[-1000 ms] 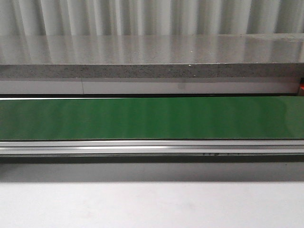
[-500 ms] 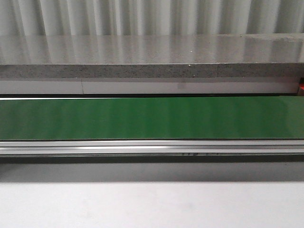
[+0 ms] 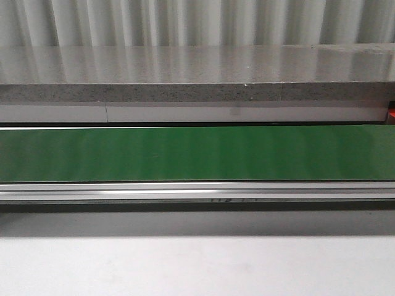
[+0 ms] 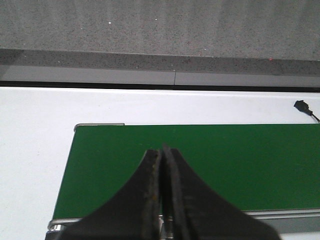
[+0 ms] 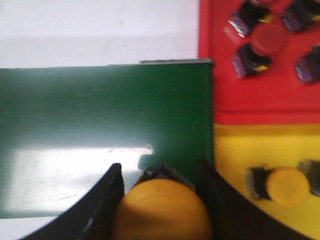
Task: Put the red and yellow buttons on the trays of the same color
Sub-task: 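Lower the yellow button into the yellow tray and open the right gripper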
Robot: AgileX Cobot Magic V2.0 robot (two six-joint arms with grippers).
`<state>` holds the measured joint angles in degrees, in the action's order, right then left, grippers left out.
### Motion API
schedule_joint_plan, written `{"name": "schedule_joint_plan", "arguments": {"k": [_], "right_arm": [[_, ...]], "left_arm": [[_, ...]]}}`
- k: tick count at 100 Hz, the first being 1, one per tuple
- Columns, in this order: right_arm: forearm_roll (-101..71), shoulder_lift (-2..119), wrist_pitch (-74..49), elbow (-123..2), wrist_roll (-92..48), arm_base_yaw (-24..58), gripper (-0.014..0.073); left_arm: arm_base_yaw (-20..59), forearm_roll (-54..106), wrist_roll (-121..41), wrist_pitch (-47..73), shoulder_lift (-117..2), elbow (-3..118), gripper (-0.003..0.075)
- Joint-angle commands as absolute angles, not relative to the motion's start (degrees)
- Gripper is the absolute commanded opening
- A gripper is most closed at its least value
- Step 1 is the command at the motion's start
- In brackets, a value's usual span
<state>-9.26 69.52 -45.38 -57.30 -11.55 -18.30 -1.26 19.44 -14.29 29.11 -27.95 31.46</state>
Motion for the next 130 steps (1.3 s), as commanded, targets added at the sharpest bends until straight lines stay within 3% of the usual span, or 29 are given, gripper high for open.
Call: {"name": "schedule_joint_plan", "arguments": {"k": [1, 28, 56, 130], "right_arm": [[-4.24, 66.23, -45.8, -58.73, -3.85, -22.18, 0.0097], [0.6, 64.8, -39.85, -54.47, 6.28, -35.65, 0.0097], [0.6, 65.21, -28.2, -49.01, 12.0, -42.87, 0.0097], [0.6, 81.52, -23.58, -48.04, 14.23, -43.66, 0.0097]], "left_arm": [[-0.81, 20.81, -14.49, 24.88, -28.11, 33.0, -0.002], [-0.81, 20.81, -14.49, 24.88, -28.11, 33.0, -0.002], [-0.81, 20.81, -14.49, 24.88, -28.11, 33.0, -0.002], [-0.81, 20.81, -14.49, 24.88, -28.11, 33.0, -0.002]]}}
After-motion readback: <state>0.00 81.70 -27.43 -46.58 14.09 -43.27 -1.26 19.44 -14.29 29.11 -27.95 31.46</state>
